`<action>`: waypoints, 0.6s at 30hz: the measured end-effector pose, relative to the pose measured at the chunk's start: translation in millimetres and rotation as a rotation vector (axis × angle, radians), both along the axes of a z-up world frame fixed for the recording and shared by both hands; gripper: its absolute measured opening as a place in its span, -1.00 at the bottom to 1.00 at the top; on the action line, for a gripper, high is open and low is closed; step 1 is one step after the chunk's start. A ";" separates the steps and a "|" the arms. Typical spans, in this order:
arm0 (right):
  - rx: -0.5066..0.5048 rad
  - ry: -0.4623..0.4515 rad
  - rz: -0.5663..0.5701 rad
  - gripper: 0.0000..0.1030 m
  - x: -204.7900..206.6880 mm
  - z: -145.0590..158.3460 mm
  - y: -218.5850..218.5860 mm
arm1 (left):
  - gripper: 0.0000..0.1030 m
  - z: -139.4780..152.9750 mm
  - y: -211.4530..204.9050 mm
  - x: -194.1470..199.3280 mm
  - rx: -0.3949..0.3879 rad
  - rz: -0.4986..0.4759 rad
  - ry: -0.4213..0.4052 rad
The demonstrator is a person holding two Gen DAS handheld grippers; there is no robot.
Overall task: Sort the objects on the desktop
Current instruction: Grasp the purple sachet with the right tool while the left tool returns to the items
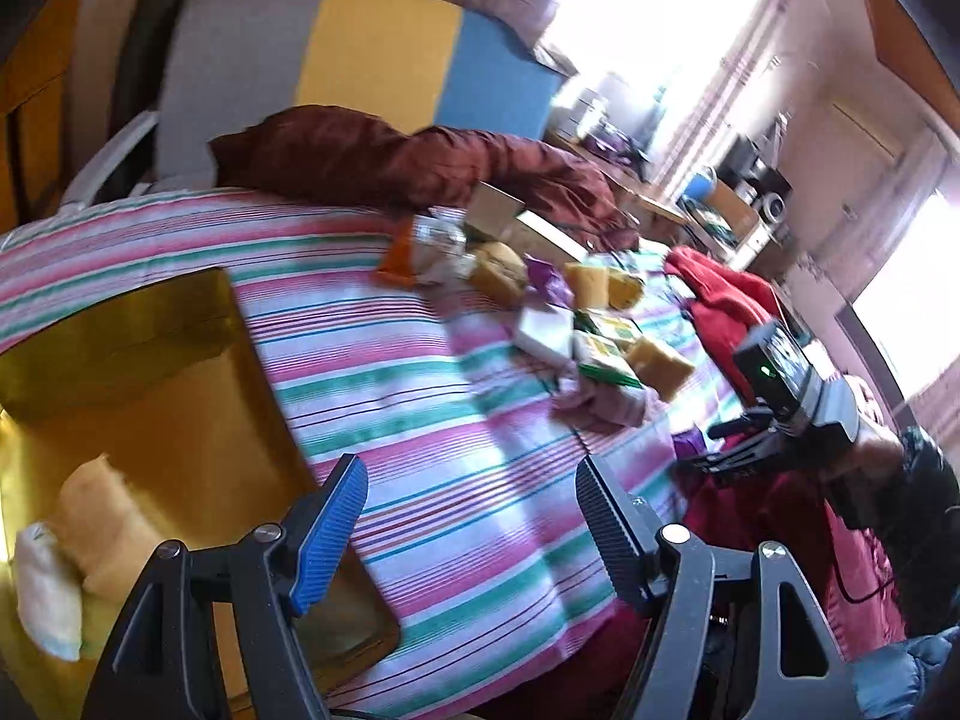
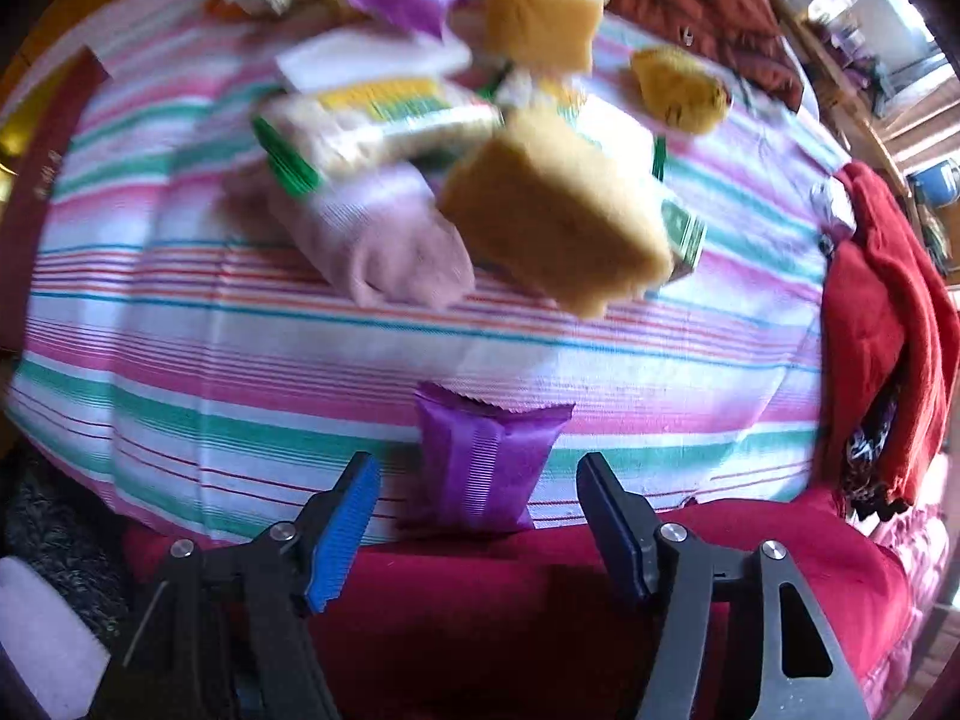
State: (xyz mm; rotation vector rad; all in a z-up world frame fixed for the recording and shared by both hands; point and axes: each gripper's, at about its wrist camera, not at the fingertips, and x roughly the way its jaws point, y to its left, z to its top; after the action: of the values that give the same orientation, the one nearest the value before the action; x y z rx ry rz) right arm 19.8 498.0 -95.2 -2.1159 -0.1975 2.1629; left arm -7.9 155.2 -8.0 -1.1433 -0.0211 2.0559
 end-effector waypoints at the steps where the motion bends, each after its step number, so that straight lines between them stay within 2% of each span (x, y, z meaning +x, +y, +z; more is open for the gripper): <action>1: 0.003 -0.001 0.005 0.24 -0.9 -1.0 0.5 | 0.41 -0.3 5.2 0.5 -0.002 -0.015 -0.001; 3: 0.009 -0.015 0.017 0.19 -4.7 -5.4 2.2 | 0.41 -2.1 16.4 1.5 -0.011 -0.045 -0.007; 5: 0.010 -0.031 0.028 -0.12 -6.4 -10.4 3.2 | 0.41 -5.2 27.6 2.5 -0.019 -0.071 -0.012; 10: -0.015 0.028 0.026 -0.15 -5.8 -0.1 10.6 | 0.41 -17.7 53.5 5.2 -0.034 -0.131 -0.055; 18: -0.183 0.239 -0.078 -0.16 6.3 37.6 42.4 | 0.40 -38.9 103.3 8.6 -0.091 -0.198 -0.084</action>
State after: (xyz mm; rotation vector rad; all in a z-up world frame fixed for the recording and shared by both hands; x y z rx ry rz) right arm 26.0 540.4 -57.6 -1.8884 0.1058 2.4437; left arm 0.8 258.5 -46.9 -1.2355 0.1411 1.8492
